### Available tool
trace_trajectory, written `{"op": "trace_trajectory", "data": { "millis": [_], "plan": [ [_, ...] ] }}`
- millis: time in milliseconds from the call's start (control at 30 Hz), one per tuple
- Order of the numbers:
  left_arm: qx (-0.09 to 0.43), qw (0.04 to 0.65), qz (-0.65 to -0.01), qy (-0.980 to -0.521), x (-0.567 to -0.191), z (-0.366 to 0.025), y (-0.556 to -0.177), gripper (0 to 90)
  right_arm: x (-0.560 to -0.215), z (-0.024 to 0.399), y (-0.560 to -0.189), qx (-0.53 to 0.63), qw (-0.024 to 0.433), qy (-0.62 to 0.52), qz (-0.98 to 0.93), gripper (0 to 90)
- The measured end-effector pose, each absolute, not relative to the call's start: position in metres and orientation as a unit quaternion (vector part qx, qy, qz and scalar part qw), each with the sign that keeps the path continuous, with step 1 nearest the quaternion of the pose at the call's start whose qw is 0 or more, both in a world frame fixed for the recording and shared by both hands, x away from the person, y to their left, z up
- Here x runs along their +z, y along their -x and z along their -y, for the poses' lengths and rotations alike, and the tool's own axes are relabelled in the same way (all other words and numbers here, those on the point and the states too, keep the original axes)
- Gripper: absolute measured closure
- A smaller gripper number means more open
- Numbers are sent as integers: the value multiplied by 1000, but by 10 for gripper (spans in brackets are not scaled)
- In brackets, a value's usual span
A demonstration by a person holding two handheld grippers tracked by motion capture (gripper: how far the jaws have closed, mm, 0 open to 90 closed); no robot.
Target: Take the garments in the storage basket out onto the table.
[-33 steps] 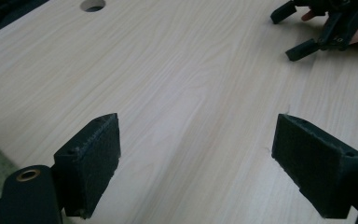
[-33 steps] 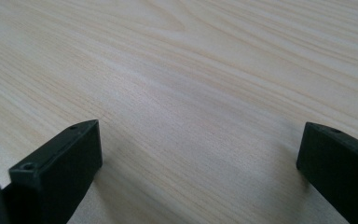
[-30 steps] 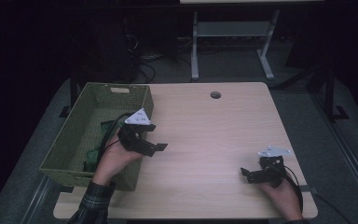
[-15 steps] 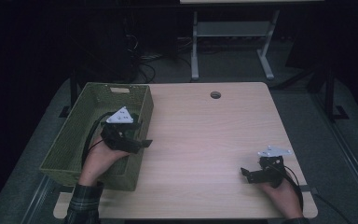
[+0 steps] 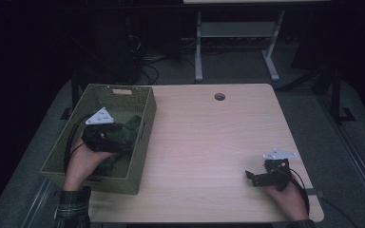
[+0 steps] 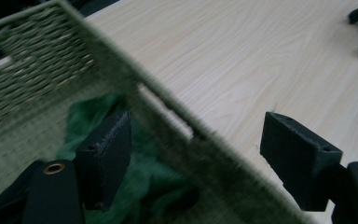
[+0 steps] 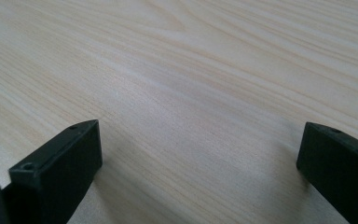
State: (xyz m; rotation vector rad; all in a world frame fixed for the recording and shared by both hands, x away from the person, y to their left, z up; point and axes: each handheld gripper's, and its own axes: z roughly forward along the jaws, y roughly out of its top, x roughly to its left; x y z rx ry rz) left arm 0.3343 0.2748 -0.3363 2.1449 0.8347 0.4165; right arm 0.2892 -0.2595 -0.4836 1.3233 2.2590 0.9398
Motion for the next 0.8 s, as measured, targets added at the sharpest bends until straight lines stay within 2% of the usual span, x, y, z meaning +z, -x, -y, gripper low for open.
{"op": "trace_trajectory", "data": {
  "millis": [167, 800],
  "plan": [
    [172, 378, -343, -843, -341, -291, -336, 285, -484, 259, -289, 333, 179, -468, -799, 0],
    [185, 323, -394, -841, -378, -324, -355, 324, -484, 260, -289, 332, 179, -468, -799, 0]
  ]
}}
